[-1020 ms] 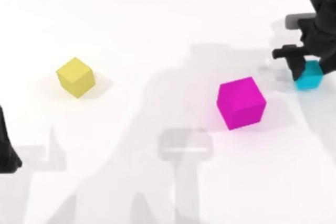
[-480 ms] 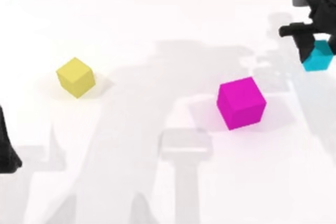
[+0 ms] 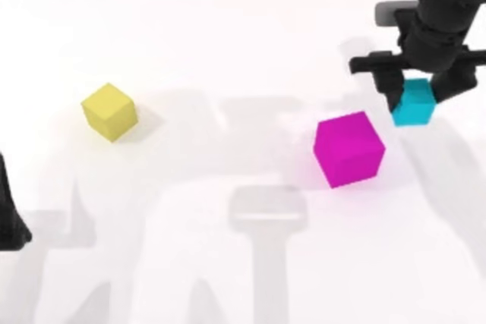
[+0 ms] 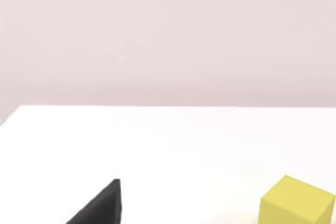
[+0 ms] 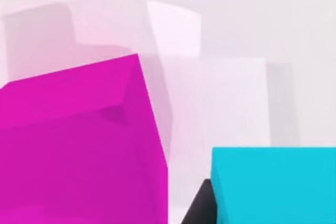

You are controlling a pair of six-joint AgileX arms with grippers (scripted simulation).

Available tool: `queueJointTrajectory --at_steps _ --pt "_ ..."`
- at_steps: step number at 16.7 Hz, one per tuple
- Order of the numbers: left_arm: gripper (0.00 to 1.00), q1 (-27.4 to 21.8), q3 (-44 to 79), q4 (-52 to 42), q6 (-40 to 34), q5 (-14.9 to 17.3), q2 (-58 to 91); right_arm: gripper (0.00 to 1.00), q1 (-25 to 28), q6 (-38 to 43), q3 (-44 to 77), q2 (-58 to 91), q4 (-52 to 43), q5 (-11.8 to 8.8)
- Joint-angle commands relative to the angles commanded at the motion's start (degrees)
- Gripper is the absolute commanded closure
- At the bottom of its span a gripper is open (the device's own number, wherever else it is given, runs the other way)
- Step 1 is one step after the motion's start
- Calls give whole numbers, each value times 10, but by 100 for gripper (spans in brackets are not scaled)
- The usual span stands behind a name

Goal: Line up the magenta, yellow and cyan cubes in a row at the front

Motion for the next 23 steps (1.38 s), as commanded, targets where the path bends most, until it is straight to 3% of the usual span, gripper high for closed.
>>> queueJointTrajectory --at_steps 6,9,16,23 --pt "0 0 0 0 0 0 0 100 182 216 -238 -162 50 3" --pt "0 0 0 0 0 0 0 100 237 273 -295 -216 69 5" --pt "0 0 0 0 0 0 0 100 243 280 -309 -218 80 5" --pt "0 0 0 0 0 0 0 100 246 283 -396 -175 216 6"
